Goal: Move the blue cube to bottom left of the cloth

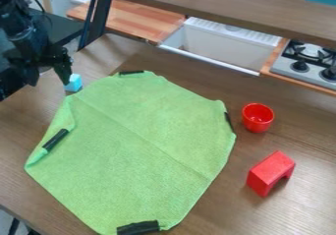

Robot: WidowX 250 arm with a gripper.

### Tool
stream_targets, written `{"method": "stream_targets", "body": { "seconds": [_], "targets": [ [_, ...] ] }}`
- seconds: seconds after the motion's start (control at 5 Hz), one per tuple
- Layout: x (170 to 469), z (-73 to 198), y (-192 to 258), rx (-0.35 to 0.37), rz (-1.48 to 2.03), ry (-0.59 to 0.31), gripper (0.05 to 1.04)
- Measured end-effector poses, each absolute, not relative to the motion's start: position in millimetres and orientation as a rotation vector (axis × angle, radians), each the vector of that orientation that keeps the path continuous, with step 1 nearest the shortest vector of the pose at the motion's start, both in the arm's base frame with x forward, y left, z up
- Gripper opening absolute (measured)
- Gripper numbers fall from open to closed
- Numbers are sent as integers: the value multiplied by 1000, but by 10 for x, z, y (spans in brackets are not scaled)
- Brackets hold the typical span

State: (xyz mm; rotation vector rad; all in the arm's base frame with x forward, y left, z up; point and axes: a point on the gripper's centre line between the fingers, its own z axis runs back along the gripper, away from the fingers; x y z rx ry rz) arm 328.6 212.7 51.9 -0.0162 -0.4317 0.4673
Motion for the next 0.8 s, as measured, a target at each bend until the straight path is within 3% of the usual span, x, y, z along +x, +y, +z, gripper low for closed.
{"method": "stream_targets", "body": {
  "seconds": [0.4, 0.8],
  "targets": [
    [3518, 425, 2214, -73, 513, -507, 999],
    [3693, 301, 2220, -87, 405, -427, 999]
  ]
}}
